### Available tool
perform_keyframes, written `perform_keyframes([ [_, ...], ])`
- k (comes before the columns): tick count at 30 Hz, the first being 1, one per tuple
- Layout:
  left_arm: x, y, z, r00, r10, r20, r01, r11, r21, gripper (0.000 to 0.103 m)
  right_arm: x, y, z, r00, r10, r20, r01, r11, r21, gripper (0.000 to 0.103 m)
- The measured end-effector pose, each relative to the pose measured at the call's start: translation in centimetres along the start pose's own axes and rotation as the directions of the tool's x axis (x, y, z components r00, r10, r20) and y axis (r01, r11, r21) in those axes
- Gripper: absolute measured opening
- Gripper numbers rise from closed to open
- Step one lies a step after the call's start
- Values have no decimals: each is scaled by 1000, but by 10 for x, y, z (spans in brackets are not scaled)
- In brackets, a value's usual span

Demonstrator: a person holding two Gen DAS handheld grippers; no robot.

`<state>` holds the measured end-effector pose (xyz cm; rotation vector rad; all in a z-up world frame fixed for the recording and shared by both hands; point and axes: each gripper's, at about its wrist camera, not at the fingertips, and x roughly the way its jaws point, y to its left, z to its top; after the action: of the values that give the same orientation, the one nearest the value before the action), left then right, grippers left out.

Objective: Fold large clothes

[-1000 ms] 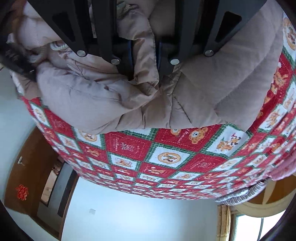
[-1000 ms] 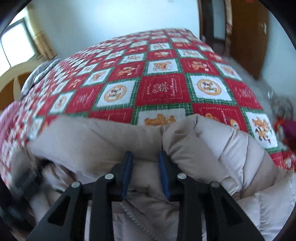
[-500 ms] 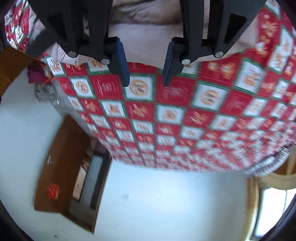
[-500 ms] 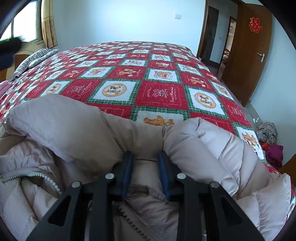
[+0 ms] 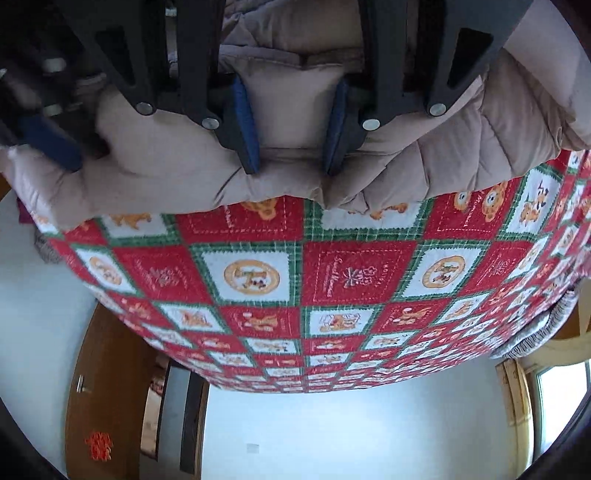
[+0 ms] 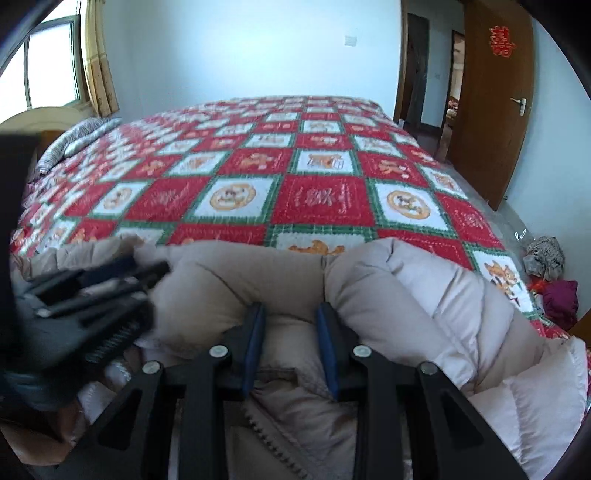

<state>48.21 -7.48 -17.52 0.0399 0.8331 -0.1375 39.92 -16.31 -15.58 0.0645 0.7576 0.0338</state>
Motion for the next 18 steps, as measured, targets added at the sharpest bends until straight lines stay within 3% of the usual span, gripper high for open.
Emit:
perform_keyframes([
  [2, -1, 1, -2, 1000, 2, 0, -2, 1000, 3, 38, -14, -9, 3, 998, 19, 52, -22, 998, 60, 31],
  [4, -1, 0, -2, 1000, 5, 0, -5, 1000, 7, 37, -21, -17, 7, 997, -17, 71, 9, 994, 109, 31],
  [8, 0, -4, -2, 1000, 30, 1, -30, 999, 27, 38, 15, -15, 5, 994, -46, -102, 55, 995, 82, 31],
  [12, 0, -5, -2, 999, 40, -1, -40, 999, 36, 38, 25, -1, 4, 986, -113, -120, 114, 994, 3, 31],
  [18, 0, -5, -2, 999, 34, 1, -34, 999, 30, 38, 27, -4, 2, 987, -118, -112, 118, 993, -1, 31],
])
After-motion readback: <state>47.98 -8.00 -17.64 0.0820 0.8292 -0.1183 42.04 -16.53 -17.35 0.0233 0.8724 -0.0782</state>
